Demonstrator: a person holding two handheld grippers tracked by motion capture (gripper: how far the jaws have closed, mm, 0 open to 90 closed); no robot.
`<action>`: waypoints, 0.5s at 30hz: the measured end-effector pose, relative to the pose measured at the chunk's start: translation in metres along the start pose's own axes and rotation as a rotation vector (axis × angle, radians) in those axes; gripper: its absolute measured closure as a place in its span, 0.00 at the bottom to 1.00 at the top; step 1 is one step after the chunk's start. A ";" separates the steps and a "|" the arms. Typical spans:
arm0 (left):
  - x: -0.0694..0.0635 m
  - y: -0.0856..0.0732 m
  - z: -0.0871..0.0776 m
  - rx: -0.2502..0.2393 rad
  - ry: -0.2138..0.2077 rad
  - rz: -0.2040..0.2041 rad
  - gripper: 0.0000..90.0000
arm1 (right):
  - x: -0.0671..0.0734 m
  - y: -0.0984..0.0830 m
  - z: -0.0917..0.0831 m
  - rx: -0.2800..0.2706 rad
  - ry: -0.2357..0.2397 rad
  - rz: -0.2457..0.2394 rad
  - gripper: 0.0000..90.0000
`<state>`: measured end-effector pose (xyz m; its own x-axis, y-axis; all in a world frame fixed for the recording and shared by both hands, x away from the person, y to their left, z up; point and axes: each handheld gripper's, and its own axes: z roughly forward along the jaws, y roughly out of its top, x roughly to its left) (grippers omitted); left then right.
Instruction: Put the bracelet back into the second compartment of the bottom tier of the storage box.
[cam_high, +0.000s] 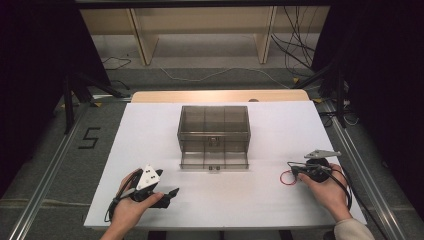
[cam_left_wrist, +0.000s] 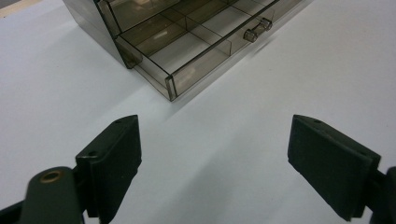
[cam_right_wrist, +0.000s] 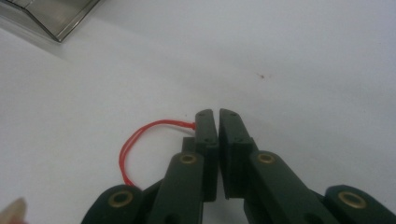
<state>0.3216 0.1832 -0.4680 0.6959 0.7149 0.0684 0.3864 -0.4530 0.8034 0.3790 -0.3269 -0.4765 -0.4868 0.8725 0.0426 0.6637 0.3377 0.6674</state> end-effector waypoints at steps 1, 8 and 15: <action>0.000 0.000 0.000 -0.002 0.000 -0.002 0.19 | 0.000 0.000 -0.001 0.000 -0.001 0.001 0.97; 0.000 0.000 0.000 -0.004 0.003 0.001 0.19 | 0.004 0.003 -0.004 -0.021 0.008 0.007 0.97; 0.000 0.000 0.000 -0.005 0.005 -0.001 0.19 | 0.010 0.006 -0.006 -0.036 0.022 -0.004 0.97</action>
<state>0.3214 0.1829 -0.4676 0.6920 0.7184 0.0705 0.3844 -0.4494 0.8064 0.3749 -0.3183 -0.4672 -0.5019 0.8631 0.0555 0.6409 0.3281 0.6940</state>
